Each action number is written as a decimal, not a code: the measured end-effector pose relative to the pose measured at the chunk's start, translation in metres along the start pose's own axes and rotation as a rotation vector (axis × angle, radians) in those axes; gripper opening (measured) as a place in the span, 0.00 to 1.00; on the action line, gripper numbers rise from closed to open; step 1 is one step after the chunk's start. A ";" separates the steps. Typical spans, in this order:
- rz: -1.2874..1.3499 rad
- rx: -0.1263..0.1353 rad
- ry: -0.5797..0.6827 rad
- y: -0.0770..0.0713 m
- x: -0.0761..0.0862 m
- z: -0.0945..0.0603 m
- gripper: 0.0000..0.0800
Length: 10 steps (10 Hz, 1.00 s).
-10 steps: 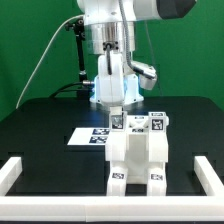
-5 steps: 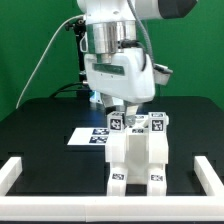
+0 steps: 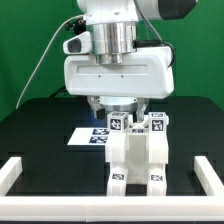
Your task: Assemble chair
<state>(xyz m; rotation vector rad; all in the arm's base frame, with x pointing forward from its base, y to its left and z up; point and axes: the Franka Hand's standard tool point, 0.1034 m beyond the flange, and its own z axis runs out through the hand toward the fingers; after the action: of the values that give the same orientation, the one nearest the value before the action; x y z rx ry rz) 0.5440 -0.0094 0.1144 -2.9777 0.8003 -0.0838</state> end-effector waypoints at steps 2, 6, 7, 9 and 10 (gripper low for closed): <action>0.022 0.000 0.000 0.000 0.000 0.000 0.66; 0.473 0.002 -0.002 -0.001 -0.001 0.001 0.35; 0.557 0.003 -0.003 -0.001 -0.001 0.001 0.35; 0.817 0.005 -0.004 -0.003 0.000 0.001 0.35; 0.954 0.008 -0.003 -0.003 0.004 0.001 0.35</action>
Offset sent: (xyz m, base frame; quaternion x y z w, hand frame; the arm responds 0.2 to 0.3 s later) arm 0.0000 0.0000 0.0000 0.0000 0.0000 0.2667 0.9638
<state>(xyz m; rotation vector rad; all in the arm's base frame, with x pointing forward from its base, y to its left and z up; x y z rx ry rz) 0.5490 -0.0085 0.1136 -2.2588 2.0603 -0.0319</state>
